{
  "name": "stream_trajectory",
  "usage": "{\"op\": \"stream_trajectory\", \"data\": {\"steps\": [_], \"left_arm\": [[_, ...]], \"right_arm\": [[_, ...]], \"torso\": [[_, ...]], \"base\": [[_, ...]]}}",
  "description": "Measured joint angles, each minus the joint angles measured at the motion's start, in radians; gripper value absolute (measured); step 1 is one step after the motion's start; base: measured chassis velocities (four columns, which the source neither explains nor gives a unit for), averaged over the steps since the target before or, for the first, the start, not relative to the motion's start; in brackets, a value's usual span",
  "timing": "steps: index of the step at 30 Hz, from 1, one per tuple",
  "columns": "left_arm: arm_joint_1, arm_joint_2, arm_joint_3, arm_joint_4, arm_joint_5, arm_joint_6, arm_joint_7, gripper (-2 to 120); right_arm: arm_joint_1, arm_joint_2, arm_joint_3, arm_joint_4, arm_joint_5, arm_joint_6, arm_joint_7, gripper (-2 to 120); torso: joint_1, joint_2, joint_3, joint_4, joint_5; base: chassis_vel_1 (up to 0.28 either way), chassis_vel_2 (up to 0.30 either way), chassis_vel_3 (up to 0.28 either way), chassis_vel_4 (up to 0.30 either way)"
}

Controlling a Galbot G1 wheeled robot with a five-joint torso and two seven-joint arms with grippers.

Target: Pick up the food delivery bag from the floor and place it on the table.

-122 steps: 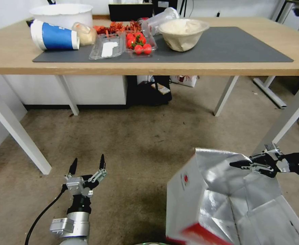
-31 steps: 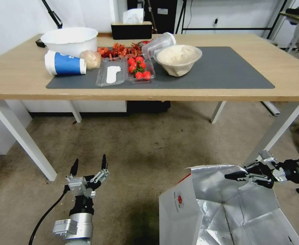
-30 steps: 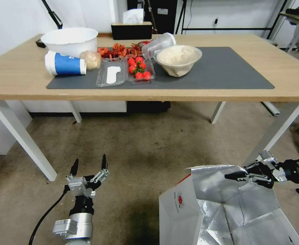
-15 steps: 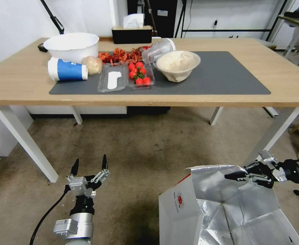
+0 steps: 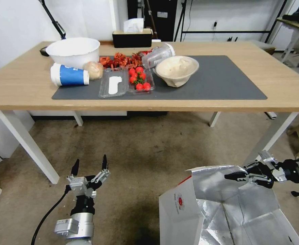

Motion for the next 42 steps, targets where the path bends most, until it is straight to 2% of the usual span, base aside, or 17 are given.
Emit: {"op": "stream_trajectory", "data": {"steps": [42], "left_arm": [[0.006, -0.004, 0.001, -0.007, -0.001, -0.004, 0.005, 100]], "right_arm": [[-0.003, 0.001, 0.002, 0.013, 0.002, -0.004, -0.01, 0]], "torso": [[0.064, 0.172, 0.108, 0.0, 0.0]], "base": [[0.0, 0.0, 0.0, 0.0]]}}
